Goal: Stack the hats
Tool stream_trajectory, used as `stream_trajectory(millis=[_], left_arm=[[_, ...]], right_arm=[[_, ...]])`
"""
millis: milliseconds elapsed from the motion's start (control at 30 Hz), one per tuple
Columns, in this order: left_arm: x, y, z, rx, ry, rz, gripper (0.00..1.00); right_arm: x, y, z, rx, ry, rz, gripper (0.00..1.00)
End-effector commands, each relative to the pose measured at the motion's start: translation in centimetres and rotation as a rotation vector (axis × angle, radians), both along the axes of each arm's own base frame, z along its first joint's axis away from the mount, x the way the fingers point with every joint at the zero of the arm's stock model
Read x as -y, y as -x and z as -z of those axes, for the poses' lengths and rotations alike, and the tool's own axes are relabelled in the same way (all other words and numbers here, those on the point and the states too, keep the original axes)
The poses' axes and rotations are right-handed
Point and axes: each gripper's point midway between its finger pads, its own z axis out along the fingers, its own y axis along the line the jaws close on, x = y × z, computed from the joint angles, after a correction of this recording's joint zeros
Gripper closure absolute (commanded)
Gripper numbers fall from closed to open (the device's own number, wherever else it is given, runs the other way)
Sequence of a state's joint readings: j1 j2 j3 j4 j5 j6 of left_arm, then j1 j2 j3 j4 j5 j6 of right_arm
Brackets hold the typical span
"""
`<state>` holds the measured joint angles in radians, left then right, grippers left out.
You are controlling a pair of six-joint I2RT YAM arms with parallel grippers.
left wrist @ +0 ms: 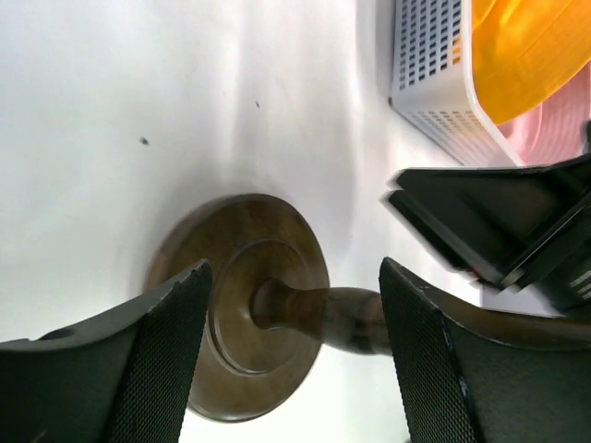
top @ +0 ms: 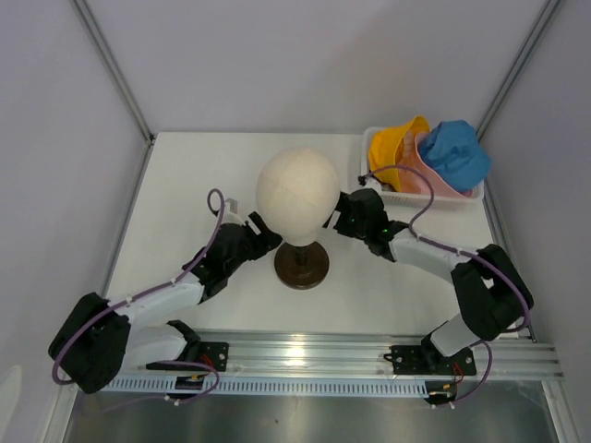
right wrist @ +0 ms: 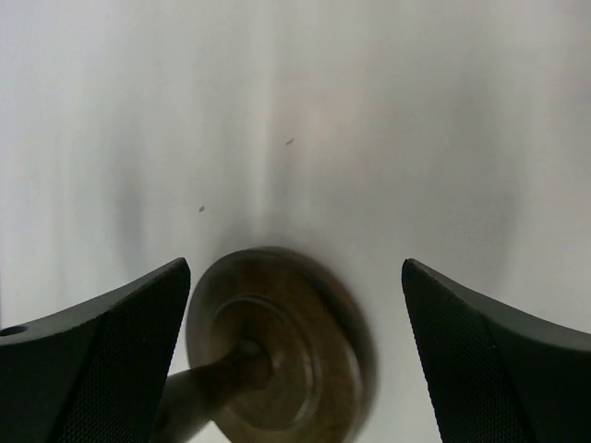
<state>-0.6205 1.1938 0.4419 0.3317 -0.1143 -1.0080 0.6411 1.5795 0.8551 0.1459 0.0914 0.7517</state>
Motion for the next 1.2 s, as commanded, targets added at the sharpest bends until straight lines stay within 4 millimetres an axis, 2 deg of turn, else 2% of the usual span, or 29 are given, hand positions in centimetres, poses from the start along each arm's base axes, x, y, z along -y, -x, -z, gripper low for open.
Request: stream_trajectory(millis=[0,33,100,133,167,200,267,300,367,400,467,500,533,567,633,667,700,733,767,800,833,867,933,967,1000,1067,1100,1133,1167], left_arm=[[-2.4,-0.4,-2.5,0.098,-0.125,-0.054,0.23],[-2.8,-0.1,-3.6,0.114,-0.143,-0.053,0.22],[-3.9,-0.2,-4.8,0.136,-0.186,-0.077,0.18],[-4.4,-0.1,-5.3,0.138,-0.195,-0.096,0.13],[-5.7,0.4,-5.2,0.117,-0.219,-0.136,0.07],[-6.2,0.5,-5.6,0.118,-0.217,-0.148,0.05],[-7.2,1.1,-6.2,0.113,-0.190,-0.143,0.02],[-7.4,1.3,-6.6,0.108,-0.175,-0.138,0.01],[-8.7,1.5,-6.8,0.085,-0.157,-0.156,0.01],[-9.1,2.4,-6.9,0.066,-0.148,-0.144,0.00],[-10.6,2.7,-8.1,0.090,-0.140,-0.166,0.00],[-10.5,3.3,-8.4,0.088,-0.136,-0.133,0.01],[-10.7,3.6,-8.7,0.092,-0.138,-0.123,0.01],[-11.1,3.7,-10.3,0.126,-0.141,-0.123,0.00],[-11.4,4.8,-10.6,0.123,-0.159,-0.106,0.01],[-11.4,5.1,-12.1,0.158,-0.166,-0.092,0.00],[-11.5,5.6,-12.7,0.174,-0.166,-0.081,0.00],[-11.5,6.0,-12.8,0.174,-0.176,-0.069,0.00],[-11.2,6.5,-13.9,0.202,-0.174,-0.039,0.00],[-11.4,6.8,-14.2,0.210,-0.180,-0.036,0.01],[-11.6,7.2,-14.5,0.217,-0.187,-0.038,0.00],[-11.9,7.4,-14.6,0.226,-0.201,-0.039,0.01],[-12.2,7.8,-15.0,0.239,-0.210,-0.040,0.01],[-12.9,7.8,-14.8,0.239,-0.238,-0.068,0.01],[-13.1,7.8,-15.0,0.242,-0.246,-0.075,0.01],[-13.7,8.0,-14.5,0.223,-0.275,-0.091,0.01],[-13.9,8.0,-14.5,0.222,-0.282,-0.103,0.00],[-14.2,8.0,-14.6,0.222,-0.292,-0.114,0.01],[-14.5,8.1,-14.5,0.221,-0.308,-0.120,0.01]], right_arm=[[5.5,-1.3,-3.8,0.038,0.102,0.060,0.01],[7.6,-1.9,-4.4,0.043,0.120,0.093,0.01],[10.5,-1.2,-6.8,0.075,0.147,0.139,0.01],[12.5,-1.4,-7.7,0.092,0.163,0.182,0.01],[13.9,-0.9,-8.3,0.104,0.200,0.190,0.01],[15.3,-0.7,-10.7,0.165,0.196,0.225,0.01],[18.3,-0.7,-12.9,0.236,0.238,0.269,0.01],[19.3,-0.4,-14.7,0.297,0.234,0.285,0.00],[20.7,-0.9,-16.8,0.383,0.244,0.293,0.01],[20.4,-1.0,-17.4,0.418,0.255,0.247,0.01],[20.4,-2.1,-18.7,0.466,0.271,0.238,0.01],[20.5,-2.6,-18.8,0.483,0.300,0.227,0.01],[20.5,-3.7,-17.9,0.469,0.323,0.218,0.01],[20.4,-4.7,-18.7,0.497,0.330,0.222,0.01],[20.7,-6.4,-18.3,0.491,0.375,0.225,0.00],[20.5,-7.8,-16.9,0.460,0.396,0.215,0.01],[20.5,-8.6,-17.5,0.470,0.402,0.218,0.01],[20.4,-9.3,-17.2,0.464,0.413,0.212,0.01],[20.1,-10.7,-16.8,0.472,0.413,0.211,0.01],[19.9,-11.4,-17.4,0.488,0.407,0.210,0.01],[19.8,-12.1,-17.3,0.487,0.403,0.214,0.00],[19.6,-13.1,-16.3,0.470,0.406,0.214,0.01],[19.5,-14.7,-16.9,0.484,0.396,0.232,0.02],[19.4,-15.8,-15.3,0.452,0.410,0.228,0.03],[19.3,-16.7,-16.2,0.468,0.408,0.238,0.04],[19.4,-17.9,-15.5,0.451,0.421,0.248,0.08],[19.3,-18.7,-14.4,0.429,0.426,0.243,0.12],[19.2,-19.3,-15.2,0.444,0.424,0.250,0.22],[19.2,-19.7,-15.4,0.451,0.428,0.250,0.29]])
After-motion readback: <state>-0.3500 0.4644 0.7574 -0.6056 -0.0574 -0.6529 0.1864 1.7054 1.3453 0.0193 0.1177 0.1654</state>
